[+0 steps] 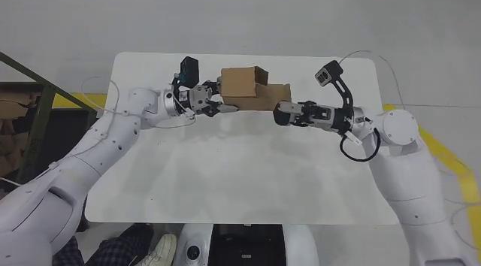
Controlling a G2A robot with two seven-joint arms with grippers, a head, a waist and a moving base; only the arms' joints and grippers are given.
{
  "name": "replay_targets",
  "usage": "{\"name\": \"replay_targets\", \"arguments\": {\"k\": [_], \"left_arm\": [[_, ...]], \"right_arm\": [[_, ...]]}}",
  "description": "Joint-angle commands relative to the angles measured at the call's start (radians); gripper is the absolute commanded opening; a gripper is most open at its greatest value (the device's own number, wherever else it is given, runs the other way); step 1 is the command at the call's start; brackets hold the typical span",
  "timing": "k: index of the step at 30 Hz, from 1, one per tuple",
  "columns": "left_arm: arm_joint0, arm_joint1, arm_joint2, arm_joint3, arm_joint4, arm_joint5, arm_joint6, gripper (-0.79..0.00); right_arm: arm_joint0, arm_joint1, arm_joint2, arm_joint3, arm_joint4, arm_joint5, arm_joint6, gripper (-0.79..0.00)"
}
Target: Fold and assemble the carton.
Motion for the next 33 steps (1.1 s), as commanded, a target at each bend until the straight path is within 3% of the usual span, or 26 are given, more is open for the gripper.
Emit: {"name": "replay_targets", "arguments": {"k": [1, 25, 33], "left_arm": [[0.004, -0.003, -0.009, -0.005, -0.001, -0.004, -0.007, -0.363], [0.052, -0.02, -0.069, -0.072, 0.003, -0.029, -0.093, -0.36], [0.06, -0.021, -0.076, -0.072, 0.005, -0.029, -0.108, -0.363]], "right_arm": [[0.002, -0.001, -0.018, -0.008, -0.018, 0.003, -0.007, -0.785], [0.095, -0.015, -0.13, 0.076, -0.069, 0.013, -0.067, -0.785], [0.082, -0.006, -0.093, 0.087, -0.075, -0.006, -0.085, -0.785]]}}
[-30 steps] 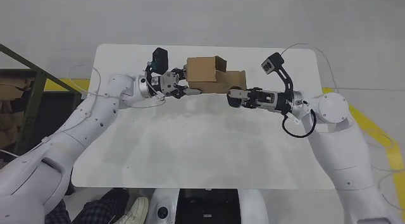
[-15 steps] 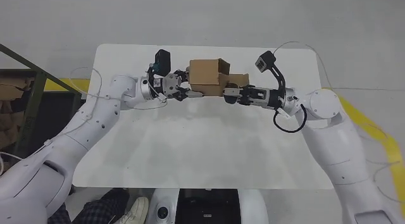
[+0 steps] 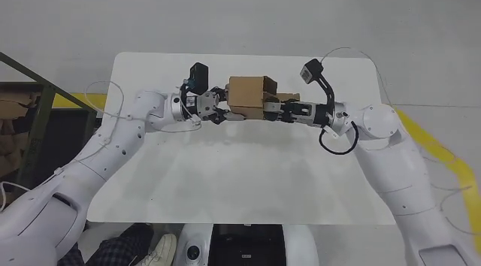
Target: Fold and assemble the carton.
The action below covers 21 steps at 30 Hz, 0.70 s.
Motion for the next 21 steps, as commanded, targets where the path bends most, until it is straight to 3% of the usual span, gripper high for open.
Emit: {"name": "replay_targets", "arguments": {"k": [1, 10, 21], "left_arm": [[0.001, 0.0, -0.003, 0.0, -0.001, 0.0, -0.001, -0.366], [0.014, 0.004, -0.008, -0.017, 0.008, 0.0, -0.006, -0.394], [0.005, 0.001, 0.021, -0.031, 0.014, 0.0, -0.015, -0.394]], "right_arm": [[-0.007, 0.005, 0.022, 0.0, -0.004, 0.0, -0.001, -0.785], [-0.001, 0.022, 0.099, 0.015, -0.055, 0.014, -0.064, -0.785], [0.074, 0.006, 0.015, 0.046, -0.105, 0.023, -0.108, -0.785]]}}
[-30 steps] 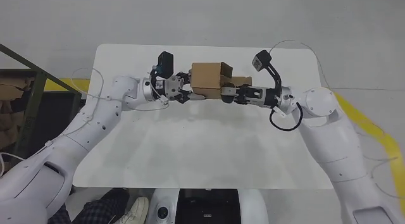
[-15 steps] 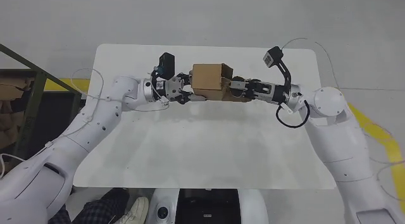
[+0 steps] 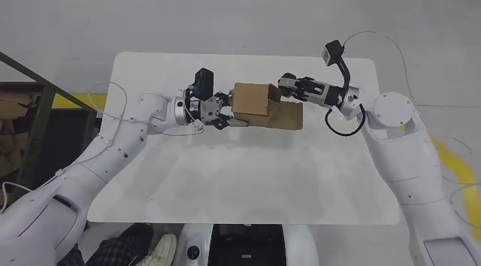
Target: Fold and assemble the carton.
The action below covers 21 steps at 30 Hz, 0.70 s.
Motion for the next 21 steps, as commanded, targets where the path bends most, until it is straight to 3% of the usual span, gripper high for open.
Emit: {"name": "replay_targets", "arguments": {"k": [1, 8, 17, 21], "left_arm": [[-0.003, -0.001, 0.005, 0.002, -0.001, 0.0, 0.001, -0.394], [-0.003, 0.0, 0.008, 0.001, 0.006, 0.0, 0.012, -0.394], [0.009, 0.005, -0.015, 0.002, 0.01, 0.0, 0.027, -0.394], [0.018, 0.006, -0.034, -0.007, 0.015, 0.0, 0.028, -0.391]], "right_arm": [[-0.001, -0.002, -0.016, -0.019, 0.003, -0.001, 0.015, -0.785], [-0.015, -0.002, -0.022, -0.052, -0.004, 0.007, -0.022, -0.785], [-0.1, 0.036, 0.167, -0.061, -0.049, 0.034, -0.075, -0.785], [-0.135, 0.047, 0.198, -0.024, -0.089, 0.083, -0.073, -0.785]]}}
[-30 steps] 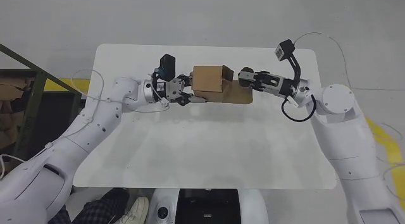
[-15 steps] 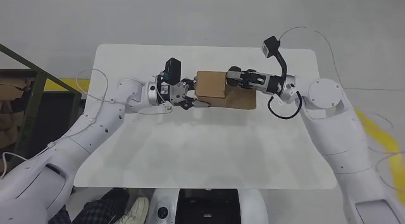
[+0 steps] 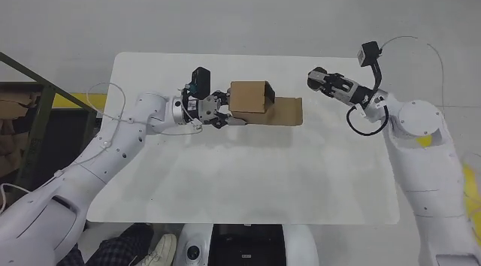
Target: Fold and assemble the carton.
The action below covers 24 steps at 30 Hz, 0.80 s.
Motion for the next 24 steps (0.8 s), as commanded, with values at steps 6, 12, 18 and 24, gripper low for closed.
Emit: {"name": "replay_targets", "arguments": {"k": [6, 12, 18, 24], "left_arm": [[0.021, 0.001, -0.045, -0.016, 0.002, 0.0, -0.001, -0.388], [0.038, -0.003, -0.068, -0.026, -0.001, 0.001, -0.017, -0.385], [0.022, -0.018, -0.07, -0.005, 0.018, 0.027, -0.059, -0.394], [0.0, -0.041, -0.053, 0.035, 0.049, 0.029, -0.069, -0.397]], "right_arm": [[-0.03, -0.005, -0.06, 0.043, 0.041, 0.004, 0.067, -0.785], [-0.021, -0.017, -0.129, 0.038, 0.099, -0.019, 0.108, -0.785], [-0.009, -0.021, -0.15, 0.021, 0.112, -0.037, 0.107, -0.785], [-0.011, -0.019, -0.146, 0.001, 0.12, -0.039, 0.112, -0.785]]}}
